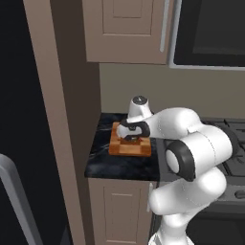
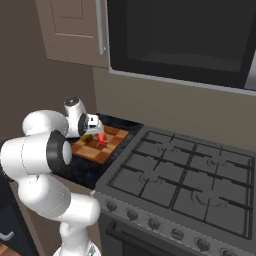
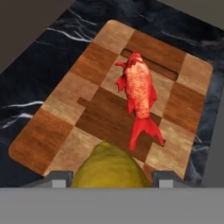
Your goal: Retrieve a lemon from the fridge and place it on the cutting board with the fish.
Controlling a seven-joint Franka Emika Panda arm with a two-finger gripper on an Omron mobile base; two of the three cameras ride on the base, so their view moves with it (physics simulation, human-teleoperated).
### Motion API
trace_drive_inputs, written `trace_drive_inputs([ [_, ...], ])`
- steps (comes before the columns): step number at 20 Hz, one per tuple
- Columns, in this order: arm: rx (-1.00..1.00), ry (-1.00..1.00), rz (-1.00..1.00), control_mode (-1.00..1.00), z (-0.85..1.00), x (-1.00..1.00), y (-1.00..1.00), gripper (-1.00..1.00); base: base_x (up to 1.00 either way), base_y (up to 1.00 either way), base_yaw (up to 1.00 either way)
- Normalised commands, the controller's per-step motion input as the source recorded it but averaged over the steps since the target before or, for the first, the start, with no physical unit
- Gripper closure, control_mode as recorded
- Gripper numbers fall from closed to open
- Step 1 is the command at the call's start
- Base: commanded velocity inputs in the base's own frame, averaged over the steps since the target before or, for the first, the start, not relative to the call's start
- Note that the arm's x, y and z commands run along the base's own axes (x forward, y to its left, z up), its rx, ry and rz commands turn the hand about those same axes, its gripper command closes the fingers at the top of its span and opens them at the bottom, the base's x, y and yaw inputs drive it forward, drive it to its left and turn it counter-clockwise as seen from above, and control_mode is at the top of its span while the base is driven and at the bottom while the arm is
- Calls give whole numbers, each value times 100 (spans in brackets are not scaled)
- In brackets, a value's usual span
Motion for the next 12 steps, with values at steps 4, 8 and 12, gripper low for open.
trace_drive_inputs([
  [4, 0, 0, 0, -100, -30, 13, 4, 100, 0, 0, 0],
  [8, 0, 0, 0, -100, -38, 13, 0, 100, 0, 0, 0],
  [12, 0, 0, 0, -100, -35, 4, 0, 100, 0, 0, 0],
])
